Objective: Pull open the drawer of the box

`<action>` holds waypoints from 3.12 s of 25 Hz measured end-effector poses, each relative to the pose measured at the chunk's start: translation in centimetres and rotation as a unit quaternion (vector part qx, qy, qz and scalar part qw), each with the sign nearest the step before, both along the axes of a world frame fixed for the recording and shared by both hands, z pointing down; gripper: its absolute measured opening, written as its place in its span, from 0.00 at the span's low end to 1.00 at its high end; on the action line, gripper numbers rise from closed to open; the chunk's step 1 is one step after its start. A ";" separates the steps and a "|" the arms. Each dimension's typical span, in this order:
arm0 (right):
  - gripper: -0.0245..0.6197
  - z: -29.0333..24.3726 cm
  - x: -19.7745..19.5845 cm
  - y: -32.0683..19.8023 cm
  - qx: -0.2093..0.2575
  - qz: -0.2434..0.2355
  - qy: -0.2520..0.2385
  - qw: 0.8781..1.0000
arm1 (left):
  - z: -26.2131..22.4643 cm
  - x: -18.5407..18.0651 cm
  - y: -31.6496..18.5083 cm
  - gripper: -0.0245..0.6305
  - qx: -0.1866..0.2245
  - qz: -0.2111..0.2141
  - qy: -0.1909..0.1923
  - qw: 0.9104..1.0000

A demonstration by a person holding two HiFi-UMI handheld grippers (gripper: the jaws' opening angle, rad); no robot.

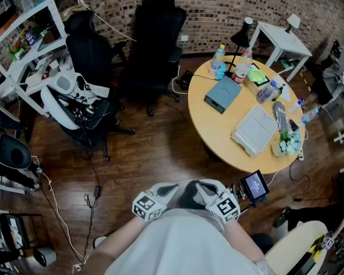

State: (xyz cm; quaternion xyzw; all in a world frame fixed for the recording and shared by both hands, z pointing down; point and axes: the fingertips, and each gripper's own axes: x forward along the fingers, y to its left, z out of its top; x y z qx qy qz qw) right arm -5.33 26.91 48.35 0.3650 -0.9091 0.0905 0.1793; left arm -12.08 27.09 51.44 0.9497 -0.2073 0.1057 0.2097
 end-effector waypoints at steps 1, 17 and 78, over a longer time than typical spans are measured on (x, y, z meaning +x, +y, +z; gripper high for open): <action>0.05 -0.1 0.6 -1.1 0.003 0.001 0.000 1.000 | 0.0 0.7 -1.0 0.05 0.002 0.001 -0.002 1.000; 0.05 -1.1 8.7 -12.2 0.015 -0.012 0.009 1.000 | 0.9 10.2 -14.9 0.05 0.024 0.004 -0.068 0.997; 0.05 -0.5 15.7 -30.5 -0.051 -0.042 0.039 0.997 | 13.8 24.6 -43.0 0.07 0.303 0.107 -0.384 0.866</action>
